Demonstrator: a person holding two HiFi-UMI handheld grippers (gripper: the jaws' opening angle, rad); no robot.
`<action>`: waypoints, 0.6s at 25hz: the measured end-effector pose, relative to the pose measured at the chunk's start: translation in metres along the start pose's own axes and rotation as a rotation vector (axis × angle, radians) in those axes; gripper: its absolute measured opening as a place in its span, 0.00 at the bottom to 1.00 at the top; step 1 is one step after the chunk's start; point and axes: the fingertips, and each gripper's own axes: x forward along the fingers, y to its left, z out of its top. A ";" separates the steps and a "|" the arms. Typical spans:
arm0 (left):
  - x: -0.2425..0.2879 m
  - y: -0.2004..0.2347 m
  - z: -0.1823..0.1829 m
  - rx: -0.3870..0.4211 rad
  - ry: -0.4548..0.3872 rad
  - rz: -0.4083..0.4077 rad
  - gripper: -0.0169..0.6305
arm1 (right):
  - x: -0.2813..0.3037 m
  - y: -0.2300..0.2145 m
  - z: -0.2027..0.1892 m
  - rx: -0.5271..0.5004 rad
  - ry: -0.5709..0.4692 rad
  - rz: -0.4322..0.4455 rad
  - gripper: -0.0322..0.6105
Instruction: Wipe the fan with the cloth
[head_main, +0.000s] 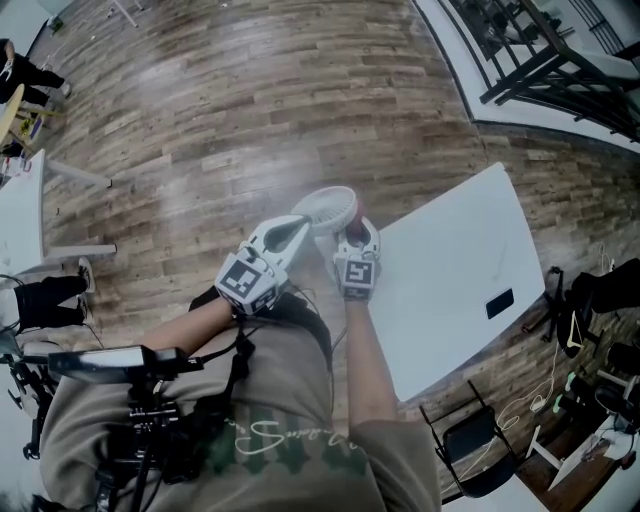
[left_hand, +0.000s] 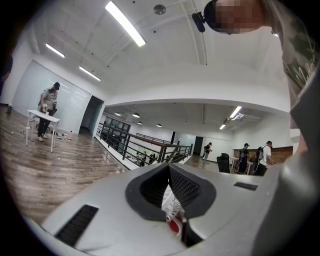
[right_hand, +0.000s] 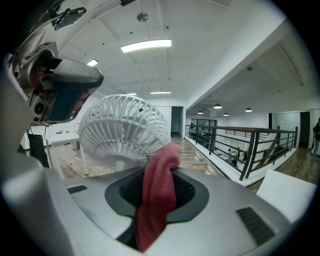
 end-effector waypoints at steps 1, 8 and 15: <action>0.000 -0.001 -0.001 -0.001 -0.004 -0.009 0.05 | -0.001 -0.001 0.000 -0.009 0.002 -0.008 0.22; 0.000 -0.012 -0.008 0.014 0.003 -0.065 0.05 | -0.012 -0.011 0.020 -0.034 -0.006 -0.092 0.22; 0.003 -0.015 -0.013 -0.038 0.018 -0.090 0.05 | -0.026 -0.022 0.029 -0.073 0.001 -0.147 0.22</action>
